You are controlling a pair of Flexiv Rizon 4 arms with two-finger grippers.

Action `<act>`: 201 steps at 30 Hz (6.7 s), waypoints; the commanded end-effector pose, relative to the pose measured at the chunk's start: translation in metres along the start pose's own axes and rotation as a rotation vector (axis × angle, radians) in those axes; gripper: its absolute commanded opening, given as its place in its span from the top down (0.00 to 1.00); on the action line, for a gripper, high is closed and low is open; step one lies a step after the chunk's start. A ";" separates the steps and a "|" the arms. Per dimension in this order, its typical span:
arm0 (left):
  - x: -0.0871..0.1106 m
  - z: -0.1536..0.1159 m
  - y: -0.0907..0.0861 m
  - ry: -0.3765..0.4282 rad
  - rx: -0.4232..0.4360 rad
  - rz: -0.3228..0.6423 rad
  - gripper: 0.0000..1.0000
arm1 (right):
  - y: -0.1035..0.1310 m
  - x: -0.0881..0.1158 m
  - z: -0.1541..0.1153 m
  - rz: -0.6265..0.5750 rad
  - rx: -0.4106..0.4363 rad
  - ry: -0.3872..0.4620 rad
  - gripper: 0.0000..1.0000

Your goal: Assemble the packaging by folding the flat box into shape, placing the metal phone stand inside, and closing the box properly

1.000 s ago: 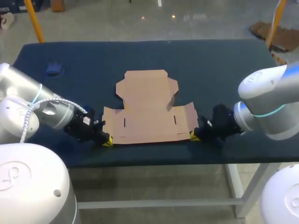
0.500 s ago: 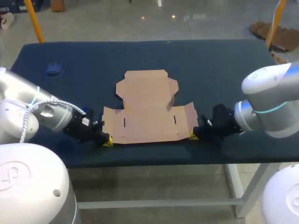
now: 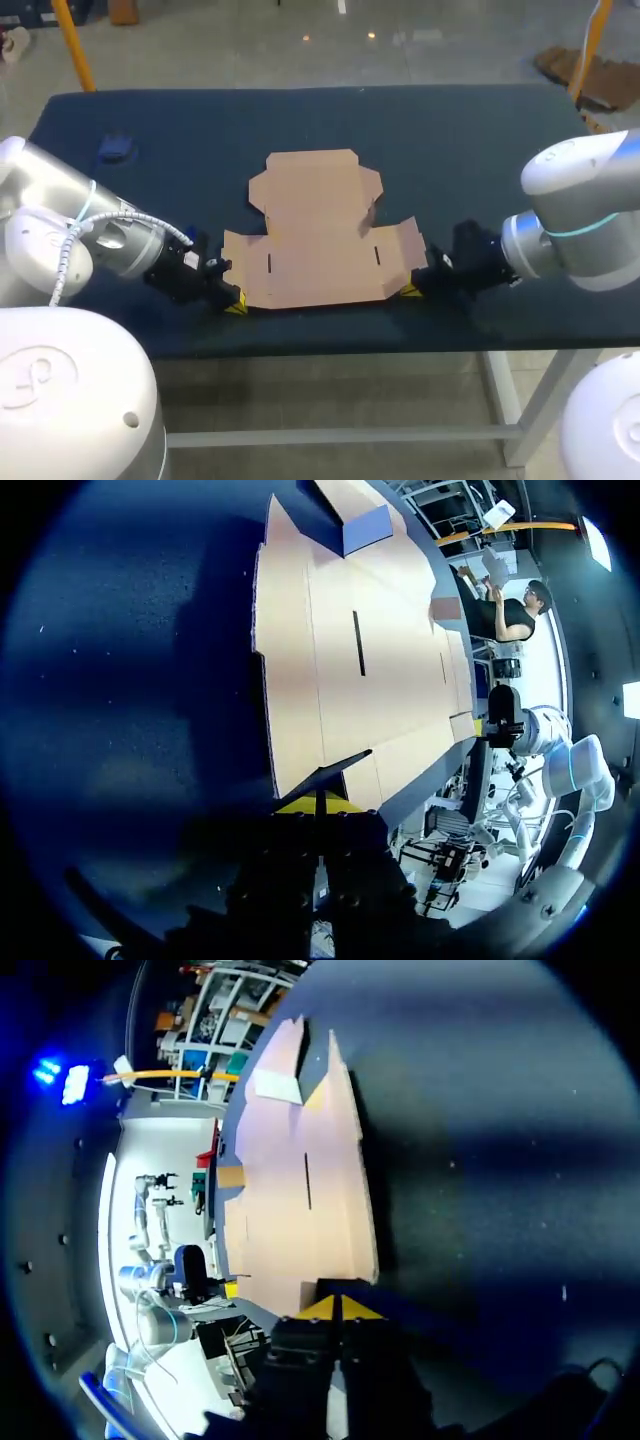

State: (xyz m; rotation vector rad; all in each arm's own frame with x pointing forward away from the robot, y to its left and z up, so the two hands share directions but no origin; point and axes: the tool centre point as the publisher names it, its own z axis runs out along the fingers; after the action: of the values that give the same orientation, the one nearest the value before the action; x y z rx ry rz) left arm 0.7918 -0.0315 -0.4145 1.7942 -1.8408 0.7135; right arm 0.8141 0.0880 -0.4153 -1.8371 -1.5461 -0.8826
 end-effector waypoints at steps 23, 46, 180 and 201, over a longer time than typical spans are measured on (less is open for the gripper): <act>0.014 -0.004 -0.013 -0.123 -0.023 -0.003 1.00 | 0.006 0.009 0.011 -0.022 0.073 -0.141 1.00; 0.025 -0.003 -0.015 -0.193 -0.028 0.021 1.00 | -0.002 0.019 0.016 -0.029 0.061 -0.309 1.00; 0.044 0.045 -0.001 -0.309 -0.040 0.065 1.00 | -0.025 0.012 0.053 -0.109 0.035 -0.423 1.00; 0.058 0.012 0.000 -0.355 0.087 0.088 1.00 | -0.017 0.021 0.020 -0.117 0.018 -0.349 1.00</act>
State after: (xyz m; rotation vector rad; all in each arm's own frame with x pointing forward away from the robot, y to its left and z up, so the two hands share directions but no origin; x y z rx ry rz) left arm 0.8003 -0.0887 -0.4001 1.9763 -2.1433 0.5223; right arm 0.8020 0.1335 -0.4197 -2.0369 -1.9160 -0.5801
